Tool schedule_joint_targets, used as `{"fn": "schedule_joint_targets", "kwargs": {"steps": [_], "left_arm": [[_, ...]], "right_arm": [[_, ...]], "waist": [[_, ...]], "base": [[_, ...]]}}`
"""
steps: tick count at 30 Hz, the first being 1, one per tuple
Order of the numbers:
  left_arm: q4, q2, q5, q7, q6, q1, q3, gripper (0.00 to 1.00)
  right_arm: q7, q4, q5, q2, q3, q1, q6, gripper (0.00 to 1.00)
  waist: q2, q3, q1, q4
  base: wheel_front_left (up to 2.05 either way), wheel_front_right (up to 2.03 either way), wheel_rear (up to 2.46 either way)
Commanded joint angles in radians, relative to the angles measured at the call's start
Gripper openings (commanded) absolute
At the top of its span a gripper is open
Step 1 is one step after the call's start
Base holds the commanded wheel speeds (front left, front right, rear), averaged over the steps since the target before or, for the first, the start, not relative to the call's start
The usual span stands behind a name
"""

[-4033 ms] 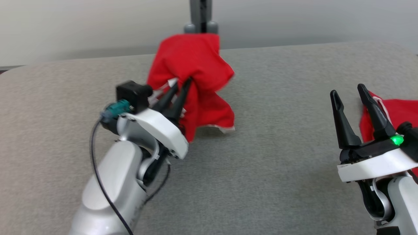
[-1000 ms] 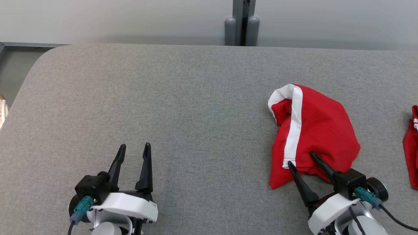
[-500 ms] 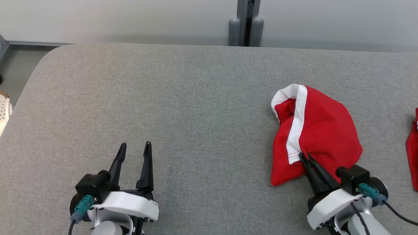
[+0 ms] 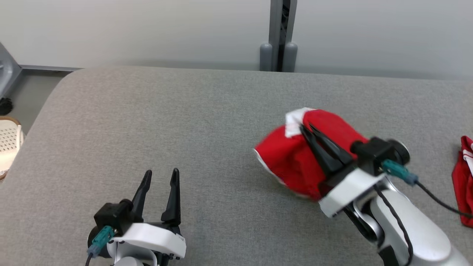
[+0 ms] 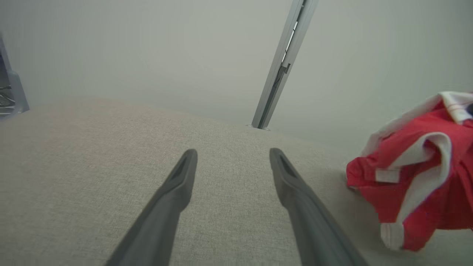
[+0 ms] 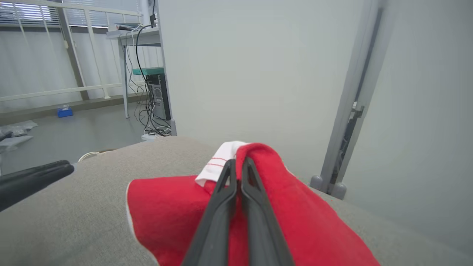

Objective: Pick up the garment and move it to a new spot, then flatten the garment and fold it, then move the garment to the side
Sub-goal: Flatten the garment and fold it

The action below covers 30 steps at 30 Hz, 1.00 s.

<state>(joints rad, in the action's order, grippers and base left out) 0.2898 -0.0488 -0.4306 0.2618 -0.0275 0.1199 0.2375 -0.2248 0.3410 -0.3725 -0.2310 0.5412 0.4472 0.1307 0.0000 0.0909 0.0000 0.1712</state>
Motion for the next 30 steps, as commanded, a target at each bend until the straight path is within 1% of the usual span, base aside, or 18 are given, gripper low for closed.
{"fn": "schedule_joint_targets", "kwargs": {"steps": [1,4,6,9,12,15,17,19,20,22,24,29,30], "left_arm": [[0.001,-0.004,-0.009,0.003,-0.007,-0.013,0.004,1.0],[0.0,-0.004,-0.015,0.003,-0.008,-0.027,0.012,1.0],[0.0,-0.004,-0.018,0.003,-0.01,-0.036,0.014,1.0],[-0.003,-0.004,-0.018,0.003,-0.014,-0.04,0.011,1.0],[-0.006,-0.004,-0.016,0.003,-0.015,-0.051,0.008,1.0],[-0.011,-0.003,-0.012,0.003,-0.014,-0.047,0.005,1.0],[-0.013,-0.004,-0.009,0.003,-0.015,-0.043,0.003,1.0],[-0.014,-0.003,-0.006,0.003,-0.016,-0.037,0.002,1.0],[-0.014,-0.003,-0.006,0.003,-0.016,-0.037,0.002,1.0],[-0.015,-0.004,-0.001,0.003,-0.015,-0.029,0.0,1.0],[-0.016,-0.003,0.003,0.003,-0.012,-0.02,-0.003,1.0],[-0.011,-0.004,0.011,0.003,-0.009,0.0,-0.006,1.0],[-0.009,-0.003,0.012,0.003,-0.008,0.002,-0.004,1.0]], "right_arm": [[0.015,-0.025,-0.03,-0.004,0.04,0.058,0.0,0.0],[0.035,-0.069,-0.098,0.011,0.096,0.144,0.0,0.0],[0.038,-0.093,-0.166,0.025,0.108,0.186,0.0,0.0],[0.052,-0.098,-0.278,0.043,0.082,0.212,0.0,0.0],[0.076,-0.065,-0.381,0.052,0.032,0.18,0.0,0.0],[0.1,-0.013,-0.483,0.047,-0.018,0.118,0.0,0.0],[0.116,0.038,-0.534,0.028,-0.055,0.07,0.0,0.0],[0.127,0.102,-0.556,0.005,-0.077,0.028,0.001,0.0],[0.127,0.102,-0.556,0.005,-0.077,0.028,0.001,0.0],[0.138,0.178,-0.586,-0.009,-0.102,-0.004,0.001,0.0],[0.132,0.248,-0.583,-0.037,-0.115,-0.009,0.001,0.0],[0.107,0.377,-0.609,-0.049,-0.143,0.019,0.001,0.0],[0.106,0.399,-0.609,-0.051,-0.148,0.025,0.001,0.18]], "waist": [[0.0,-0.019,0.0,0.018],[0.0,-0.035,0.0,0.035],[0.0,-0.046,0.0,0.045],[0.0,-0.059,0.0,0.059],[0.0,-0.062,0.0,0.066],[0.0,-0.055,0.0,0.07],[0.0,-0.045,0.0,0.069],[0.0,-0.032,0.0,0.065],[0.0,-0.032,0.0,0.065],[0.0,-0.018,0.0,0.057],[0.0,-0.003,0.0,0.047],[0.0,0.022,0.0,0.02],[0.0,0.025,0.0,0.014]], "base": [[0.0,0.0,0.0],[0.0,0.0,0.0],[0.0,0.0,0.0],[0.0,0.0,0.0],[0.0,0.0,0.0],[0.0,0.0,0.0],[0.0,0.0,0.0],[0.0,0.0,0.0],[0.0,0.0,0.0],[0.0,0.0,0.0],[0.0,0.0,0.0],[0.0,0.0,0.0],[0.0,0.0,0.0]]}}
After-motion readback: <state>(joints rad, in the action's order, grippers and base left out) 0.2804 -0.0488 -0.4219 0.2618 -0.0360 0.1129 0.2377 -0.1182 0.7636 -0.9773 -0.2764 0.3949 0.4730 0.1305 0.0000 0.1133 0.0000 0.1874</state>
